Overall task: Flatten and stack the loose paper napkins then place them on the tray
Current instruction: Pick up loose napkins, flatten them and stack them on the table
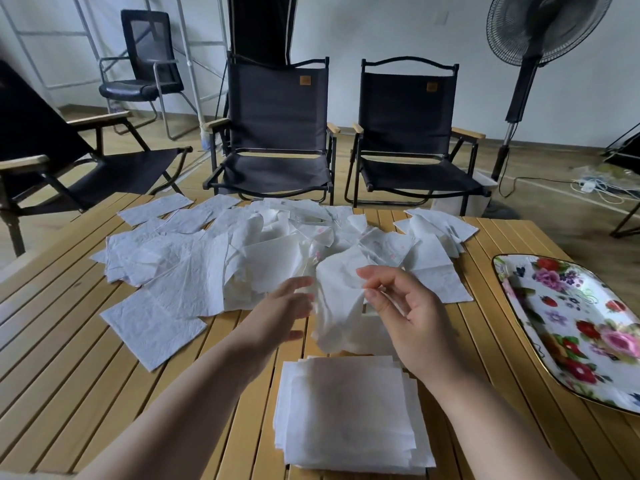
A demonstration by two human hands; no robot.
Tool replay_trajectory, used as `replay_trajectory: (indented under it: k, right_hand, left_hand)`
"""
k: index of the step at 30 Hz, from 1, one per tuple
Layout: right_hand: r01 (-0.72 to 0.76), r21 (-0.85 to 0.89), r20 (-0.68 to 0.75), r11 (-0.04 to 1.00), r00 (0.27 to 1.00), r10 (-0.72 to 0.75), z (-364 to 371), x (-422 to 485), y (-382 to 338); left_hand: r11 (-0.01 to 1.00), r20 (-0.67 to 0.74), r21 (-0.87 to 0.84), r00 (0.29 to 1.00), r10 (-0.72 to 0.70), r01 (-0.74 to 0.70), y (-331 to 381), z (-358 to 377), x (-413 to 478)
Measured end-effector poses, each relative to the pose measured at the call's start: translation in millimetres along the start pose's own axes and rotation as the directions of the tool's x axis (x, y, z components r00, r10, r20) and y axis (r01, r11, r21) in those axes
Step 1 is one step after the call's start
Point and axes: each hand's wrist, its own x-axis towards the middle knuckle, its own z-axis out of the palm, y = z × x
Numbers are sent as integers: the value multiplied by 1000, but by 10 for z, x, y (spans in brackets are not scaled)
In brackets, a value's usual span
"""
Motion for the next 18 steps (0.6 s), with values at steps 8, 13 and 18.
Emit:
replay_trajectory:
  k: [8, 13, 18]
  right_hand:
    - [24, 129, -43, 991, 999, -18, -27, 7, -56]
    - [1, 98, -175, 995, 984, 16, -63, 22, -63]
    - [-32, -56, -354, 998, 935, 10, -51, 41, 48]
  left_hand:
    - [984, 89, -178, 995, 38, -22, 24, -50, 21]
    - [859, 144, -496, 988, -64, 127, 137, -49, -45]
    - [870, 366, -380, 915, -171, 315, 135, 40, -153]
